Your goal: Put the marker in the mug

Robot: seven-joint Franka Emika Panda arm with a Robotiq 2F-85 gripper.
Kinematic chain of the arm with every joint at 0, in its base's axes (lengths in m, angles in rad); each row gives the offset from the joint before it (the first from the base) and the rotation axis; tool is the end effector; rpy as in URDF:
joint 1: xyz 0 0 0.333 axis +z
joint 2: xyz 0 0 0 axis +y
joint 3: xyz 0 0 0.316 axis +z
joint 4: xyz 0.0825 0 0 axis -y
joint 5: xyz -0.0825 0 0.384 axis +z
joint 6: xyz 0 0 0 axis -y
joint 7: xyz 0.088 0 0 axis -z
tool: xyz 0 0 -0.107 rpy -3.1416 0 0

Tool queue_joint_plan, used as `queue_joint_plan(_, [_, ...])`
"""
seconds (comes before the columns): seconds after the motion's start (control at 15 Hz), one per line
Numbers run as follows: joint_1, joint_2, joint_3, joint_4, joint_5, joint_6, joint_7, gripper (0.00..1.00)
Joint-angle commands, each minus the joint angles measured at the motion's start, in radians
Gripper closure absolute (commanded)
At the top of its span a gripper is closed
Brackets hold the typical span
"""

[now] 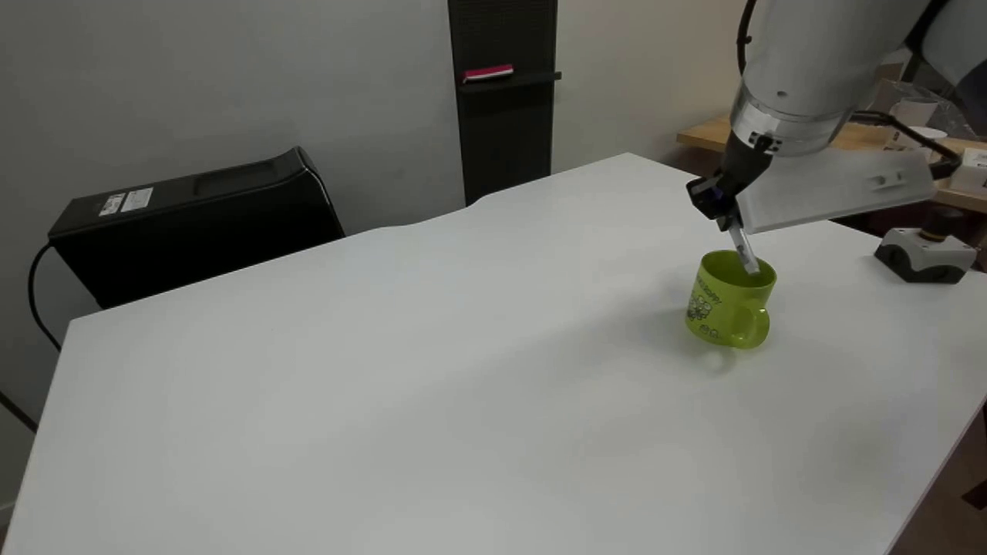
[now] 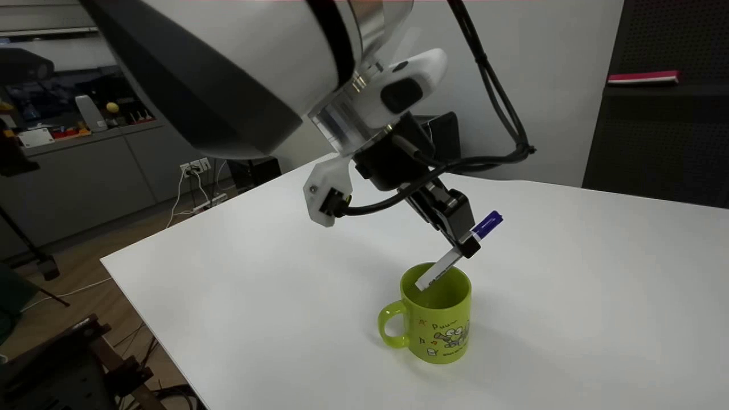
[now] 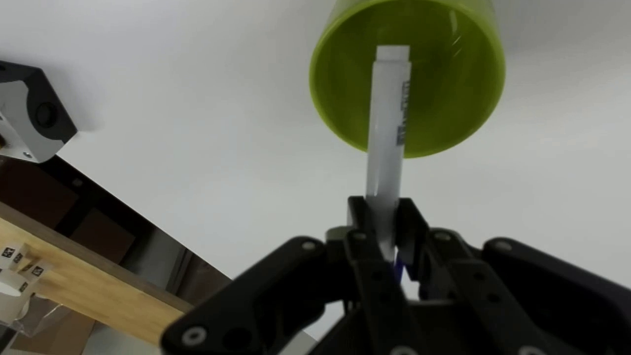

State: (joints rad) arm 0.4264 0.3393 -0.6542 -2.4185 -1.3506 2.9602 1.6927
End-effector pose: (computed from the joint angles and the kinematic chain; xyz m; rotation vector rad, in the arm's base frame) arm 0.4700 -0.0565 0.1919 2.6327 -0.7281 0.6152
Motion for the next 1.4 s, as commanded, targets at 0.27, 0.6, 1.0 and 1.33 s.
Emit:
queue_joint_plan(0.27, [0.015, 0.114, -0.012, 0.1, -0.101, 0.032, 0.179, 0.95])
queue_joint_plan(0.6, [0.031, 0.144, -0.011, 0.113, -0.174, 0.01, 0.286, 0.95])
queue_joint_plan(1.0, [0.058, 0.127, -0.005, 0.09, -0.219, -0.035, 0.343, 0.95])
queue_joint_plan(1.33, [0.071, 0.112, 0.0, 0.058, -0.187, -0.061, 0.316, 0.95])
